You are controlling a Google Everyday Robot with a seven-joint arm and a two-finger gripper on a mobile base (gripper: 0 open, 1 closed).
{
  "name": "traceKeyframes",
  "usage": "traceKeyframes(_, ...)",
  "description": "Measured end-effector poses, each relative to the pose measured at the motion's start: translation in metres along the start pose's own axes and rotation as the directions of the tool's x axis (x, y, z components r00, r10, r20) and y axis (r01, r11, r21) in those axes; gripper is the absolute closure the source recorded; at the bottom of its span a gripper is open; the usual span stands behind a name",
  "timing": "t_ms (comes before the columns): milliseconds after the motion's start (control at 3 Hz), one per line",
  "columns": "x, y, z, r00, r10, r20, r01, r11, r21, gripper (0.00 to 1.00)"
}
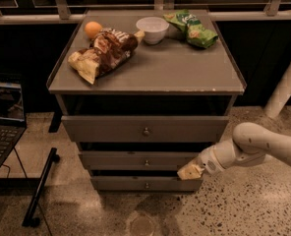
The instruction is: Close top drawer
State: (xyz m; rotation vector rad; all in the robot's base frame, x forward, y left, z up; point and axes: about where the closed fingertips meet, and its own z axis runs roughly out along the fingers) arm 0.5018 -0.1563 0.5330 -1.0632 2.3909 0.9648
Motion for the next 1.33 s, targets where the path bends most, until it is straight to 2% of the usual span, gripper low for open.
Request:
traceKeyframes(667, 0.0000, 0.0000, 0.0001, 1.000, 0.000, 0.000, 0.000, 1.0000, 0.000, 0.16)
traceKeyframes(1000, 0.0000, 0.0001, 0.0001, 1.000, 0.000, 0.000, 0.000, 1.0000, 0.000, 0.00)
traceKeyframes(1333, 0.0000, 0.0001, 0.0001, 1.000, 0.000, 0.000, 0.000, 1.0000, 0.000, 0.00)
